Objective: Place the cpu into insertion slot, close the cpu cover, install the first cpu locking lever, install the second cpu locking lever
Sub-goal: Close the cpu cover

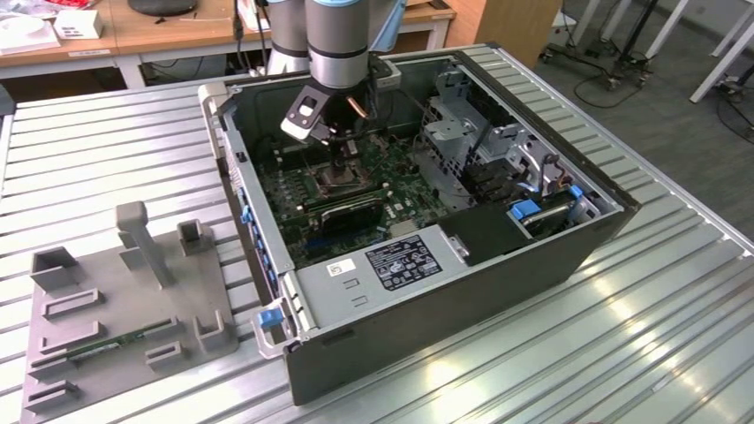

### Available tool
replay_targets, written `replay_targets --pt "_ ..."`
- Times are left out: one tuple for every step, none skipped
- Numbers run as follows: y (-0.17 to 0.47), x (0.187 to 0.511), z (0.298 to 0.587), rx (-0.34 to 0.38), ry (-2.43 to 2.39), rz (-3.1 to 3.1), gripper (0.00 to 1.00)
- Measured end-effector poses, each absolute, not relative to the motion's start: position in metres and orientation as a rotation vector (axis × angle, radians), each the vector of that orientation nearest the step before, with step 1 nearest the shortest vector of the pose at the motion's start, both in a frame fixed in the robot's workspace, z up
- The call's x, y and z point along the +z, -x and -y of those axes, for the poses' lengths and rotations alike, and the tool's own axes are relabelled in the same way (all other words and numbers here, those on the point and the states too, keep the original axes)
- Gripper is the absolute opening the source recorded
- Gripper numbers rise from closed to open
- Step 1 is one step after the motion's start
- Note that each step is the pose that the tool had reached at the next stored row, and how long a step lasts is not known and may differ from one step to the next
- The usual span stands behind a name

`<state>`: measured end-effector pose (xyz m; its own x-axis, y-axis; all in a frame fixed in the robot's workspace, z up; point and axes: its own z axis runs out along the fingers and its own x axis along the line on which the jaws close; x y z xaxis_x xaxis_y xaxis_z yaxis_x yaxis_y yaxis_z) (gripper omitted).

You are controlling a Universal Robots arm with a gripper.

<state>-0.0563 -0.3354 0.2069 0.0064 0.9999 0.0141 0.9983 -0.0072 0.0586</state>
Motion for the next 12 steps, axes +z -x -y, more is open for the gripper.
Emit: replay_targets --pt "0.056 0.209 0.335 0.080 -2.206 -2.191 0.11" --pt "0.056 0.210 0.335 0.080 -2.206 -2.191 0.11" --pt "0.056 0.212 0.335 0.080 -2.206 -2.191 0.11" --pt "0.056 0.215 0.335 0.080 -2.206 -2.191 0.11" --pt "0.056 0.217 0.335 0.080 -2.206 -2.191 0.11" --pt "0.056 0.220 0.335 0.080 -2.206 -2.191 0.11" --pt "0.056 0.223 0.335 0.080 -2.206 -2.191 0.11" --pt "0.056 0.226 0.335 0.080 -2.206 -2.191 0.11" --pt "0.056 0.229 0.335 0.080 -2.206 -2.191 0.11" --pt "0.056 0.232 0.335 0.080 -2.206 -2.191 0.11" --pt "0.056 0.234 0.335 0.080 -2.206 -2.191 0.11" --pt "0.056 0.237 0.335 0.080 -2.206 -2.191 0.11"
